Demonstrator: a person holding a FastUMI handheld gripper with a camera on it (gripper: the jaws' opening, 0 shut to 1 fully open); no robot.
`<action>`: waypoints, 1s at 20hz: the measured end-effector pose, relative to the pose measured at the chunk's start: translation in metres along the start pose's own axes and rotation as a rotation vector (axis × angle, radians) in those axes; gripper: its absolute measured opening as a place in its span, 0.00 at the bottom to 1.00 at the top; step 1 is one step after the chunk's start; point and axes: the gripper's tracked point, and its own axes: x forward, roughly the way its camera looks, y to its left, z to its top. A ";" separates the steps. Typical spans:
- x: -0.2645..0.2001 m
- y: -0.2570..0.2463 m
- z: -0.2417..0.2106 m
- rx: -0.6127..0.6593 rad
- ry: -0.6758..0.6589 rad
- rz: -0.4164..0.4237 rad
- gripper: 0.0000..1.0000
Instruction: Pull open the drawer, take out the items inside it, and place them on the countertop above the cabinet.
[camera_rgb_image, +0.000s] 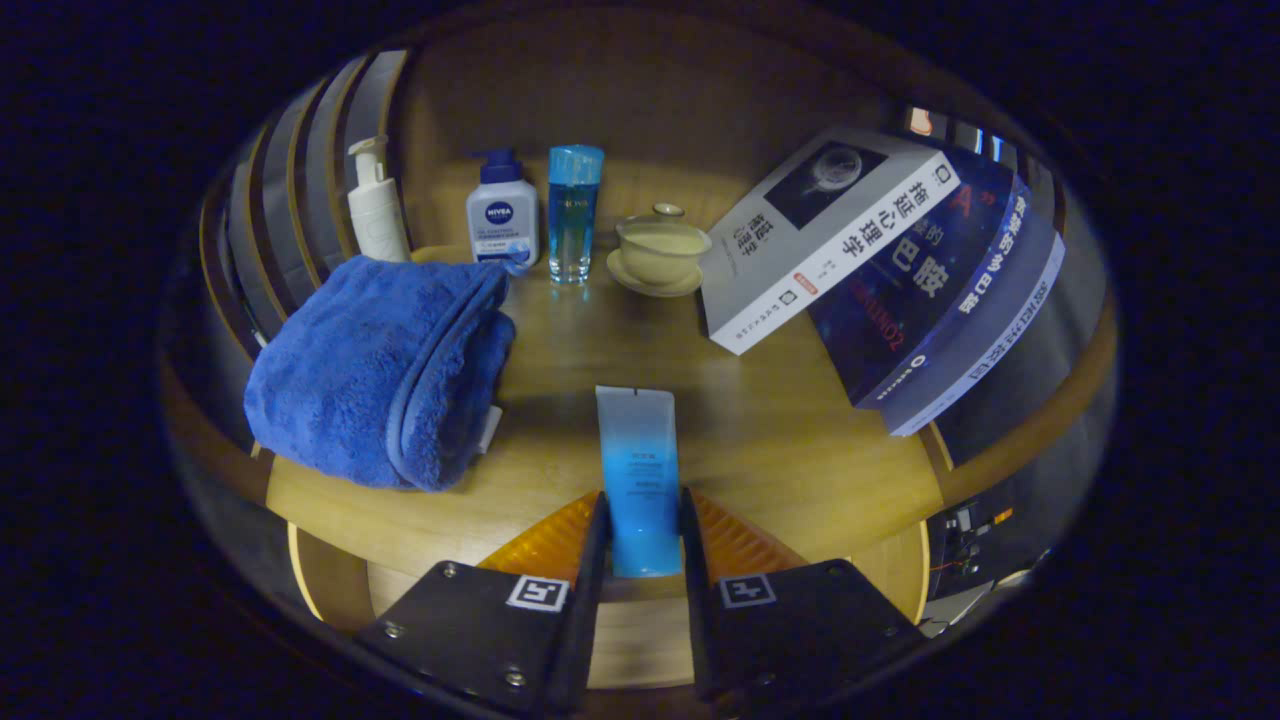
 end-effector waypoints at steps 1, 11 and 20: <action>-0.003 0.001 0.003 0.004 -0.016 0.005 0.40; -0.057 0.001 0.014 -0.029 -0.210 0.029 0.96; -0.126 0.007 0.010 -0.026 -0.460 0.064 0.96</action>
